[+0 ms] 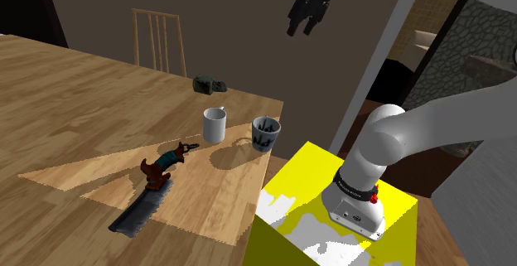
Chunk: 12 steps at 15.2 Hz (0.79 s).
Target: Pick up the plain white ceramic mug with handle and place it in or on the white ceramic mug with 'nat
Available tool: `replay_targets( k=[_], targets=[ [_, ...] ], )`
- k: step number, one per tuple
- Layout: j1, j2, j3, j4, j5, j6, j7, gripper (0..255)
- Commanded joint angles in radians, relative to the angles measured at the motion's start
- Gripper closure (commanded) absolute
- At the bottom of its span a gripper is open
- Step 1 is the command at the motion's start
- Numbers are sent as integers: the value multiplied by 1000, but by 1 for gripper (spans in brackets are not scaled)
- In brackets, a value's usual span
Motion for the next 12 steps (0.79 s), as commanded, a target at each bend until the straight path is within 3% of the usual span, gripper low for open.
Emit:
replay_targets(
  k=[1, 12],
  targets=[
    [0, 0, 0, 0, 0, 0, 0, 0],
    [27, 196, 169, -105, 63, 227, 213, 0]
  ],
)
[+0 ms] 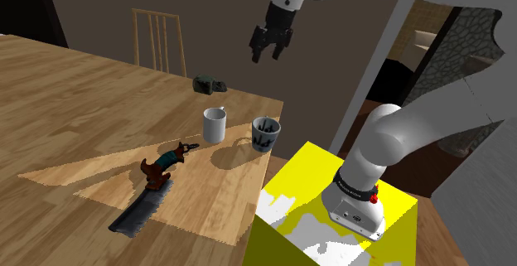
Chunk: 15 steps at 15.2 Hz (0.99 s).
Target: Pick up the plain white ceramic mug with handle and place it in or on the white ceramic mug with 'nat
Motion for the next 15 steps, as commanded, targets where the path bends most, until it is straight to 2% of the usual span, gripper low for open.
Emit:
replay_targets(
  k=[1, 9, 15],
  targets=[
    [4, 45, 32, -17, 9, 50, 41, 0],
    [10, 282, 151, 9, 10, 207, 205, 0],
    [11, 496, 229, 80, -39, 302, 345, 0]
  ],
)
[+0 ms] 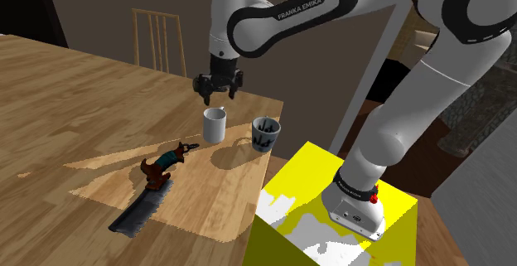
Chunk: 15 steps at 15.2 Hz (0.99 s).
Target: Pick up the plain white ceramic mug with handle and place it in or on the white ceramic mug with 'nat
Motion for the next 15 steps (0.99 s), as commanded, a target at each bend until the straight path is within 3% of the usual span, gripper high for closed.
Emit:
replay_targets(
  k=[1, 4, 15],
  targets=[
    [1, 76, 22, 29, -24, 30, 50, 0],
    [10, 194, 47, 84, -71, 63, 127, 0],
    [10, 260, 42, 48, -112, 159, 156, 0]
  ],
)
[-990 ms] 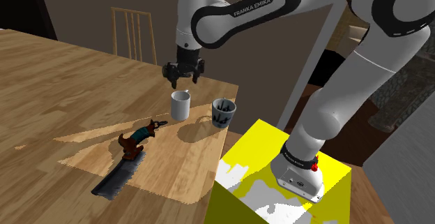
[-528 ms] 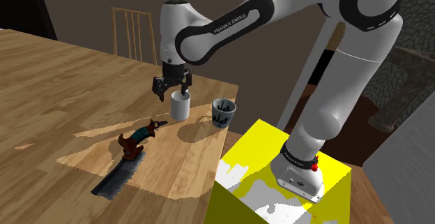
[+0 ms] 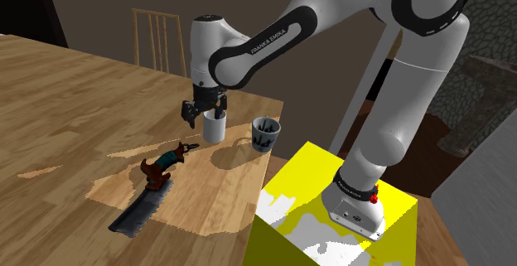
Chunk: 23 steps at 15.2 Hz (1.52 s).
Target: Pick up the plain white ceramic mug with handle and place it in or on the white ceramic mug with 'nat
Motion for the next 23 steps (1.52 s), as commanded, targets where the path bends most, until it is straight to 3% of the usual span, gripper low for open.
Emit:
replay_targets(
  k=[1, 5, 6, 15, 23],
  targets=[
    [0, 2, 0, 0, -1, 2, 1, 0],
    [0, 2, 0, 0, -1, 2, 1, 0],
    [0, 2, 0, 0, -1, 2, 1, 255],
    [0, 2, 0, 0, -1, 2, 1, 255],
    [-2, -61, 2, 46, 39, -100, -32, 255]
  ],
)
